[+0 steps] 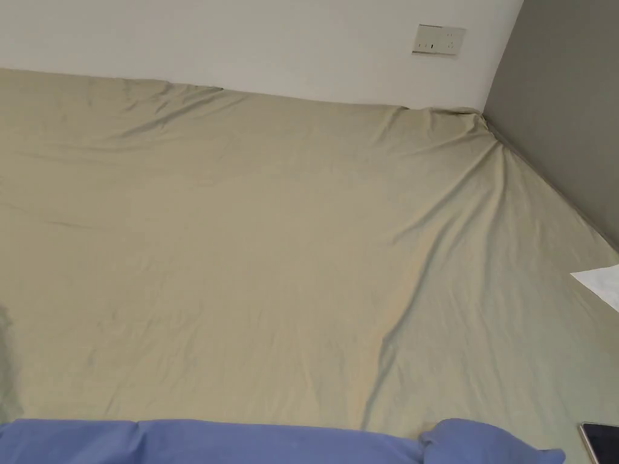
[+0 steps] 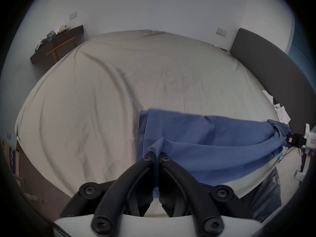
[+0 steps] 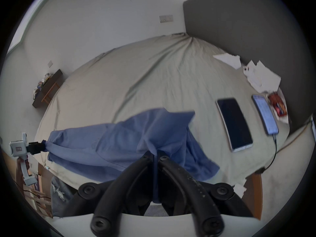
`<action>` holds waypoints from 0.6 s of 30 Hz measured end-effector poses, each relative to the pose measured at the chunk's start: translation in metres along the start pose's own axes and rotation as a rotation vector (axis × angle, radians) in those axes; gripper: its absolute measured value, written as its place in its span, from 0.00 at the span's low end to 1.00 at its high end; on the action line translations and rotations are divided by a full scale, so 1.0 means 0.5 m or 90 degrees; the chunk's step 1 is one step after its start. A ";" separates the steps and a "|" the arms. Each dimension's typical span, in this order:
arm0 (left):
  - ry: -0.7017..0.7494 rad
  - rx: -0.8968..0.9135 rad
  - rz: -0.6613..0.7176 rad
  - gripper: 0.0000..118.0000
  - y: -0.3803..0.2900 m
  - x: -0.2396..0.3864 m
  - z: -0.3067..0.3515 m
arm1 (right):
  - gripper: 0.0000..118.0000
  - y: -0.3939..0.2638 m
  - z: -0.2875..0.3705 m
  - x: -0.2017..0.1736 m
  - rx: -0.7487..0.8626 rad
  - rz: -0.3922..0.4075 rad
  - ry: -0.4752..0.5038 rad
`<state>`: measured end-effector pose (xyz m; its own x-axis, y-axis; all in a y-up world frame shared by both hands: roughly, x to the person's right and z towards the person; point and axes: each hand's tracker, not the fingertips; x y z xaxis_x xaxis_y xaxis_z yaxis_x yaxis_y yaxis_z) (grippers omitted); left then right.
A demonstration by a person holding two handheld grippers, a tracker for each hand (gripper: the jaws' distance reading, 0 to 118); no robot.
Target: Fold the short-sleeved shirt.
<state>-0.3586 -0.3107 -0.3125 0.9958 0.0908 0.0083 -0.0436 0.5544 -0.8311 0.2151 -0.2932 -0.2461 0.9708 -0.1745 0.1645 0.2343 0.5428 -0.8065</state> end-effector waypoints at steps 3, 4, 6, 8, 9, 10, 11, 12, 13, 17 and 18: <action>0.016 -0.021 0.011 0.02 -0.009 0.005 -0.035 | 0.06 -0.021 -0.044 0.011 -0.026 -0.012 -0.027; 0.019 -0.024 0.009 0.02 -0.012 0.007 -0.045 | 0.06 -0.026 -0.057 0.010 -0.036 -0.010 -0.034; 0.028 -0.035 0.010 0.02 -0.012 0.012 -0.061 | 0.06 -0.035 -0.081 0.005 -0.056 0.009 -0.050; 0.035 -0.037 0.011 0.02 -0.015 0.017 -0.076 | 0.06 -0.043 -0.104 -0.001 -0.062 0.038 -0.066; 0.037 -0.033 0.011 0.02 -0.015 0.020 -0.072 | 0.06 -0.045 -0.112 -0.004 -0.059 0.045 -0.069; 0.040 -0.029 0.010 0.02 -0.012 0.021 -0.071 | 0.06 -0.047 -0.114 -0.008 -0.046 0.053 -0.072; 0.040 -0.029 0.009 0.02 -0.011 0.021 -0.071 | 0.06 -0.047 -0.115 -0.010 -0.044 0.052 -0.072; 0.040 -0.028 0.006 0.02 -0.013 0.021 -0.071 | 0.06 -0.045 -0.117 -0.009 -0.044 0.048 -0.072; 0.041 -0.024 0.005 0.02 -0.015 0.022 -0.070 | 0.07 -0.044 -0.118 -0.004 -0.040 0.030 -0.066; 0.017 0.028 0.067 0.27 -0.028 0.008 -0.046 | 0.14 -0.066 -0.106 0.023 0.009 -0.043 -0.009; 0.007 0.028 0.104 0.46 -0.027 0.001 -0.030 | 0.23 -0.073 -0.095 0.035 0.022 -0.089 0.026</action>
<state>-0.3565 -0.3307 -0.3098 0.9759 0.1747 -0.1311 -0.2087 0.5688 -0.7956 0.2212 -0.3553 -0.2409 0.9261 -0.2831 0.2494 0.3686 0.5385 -0.7577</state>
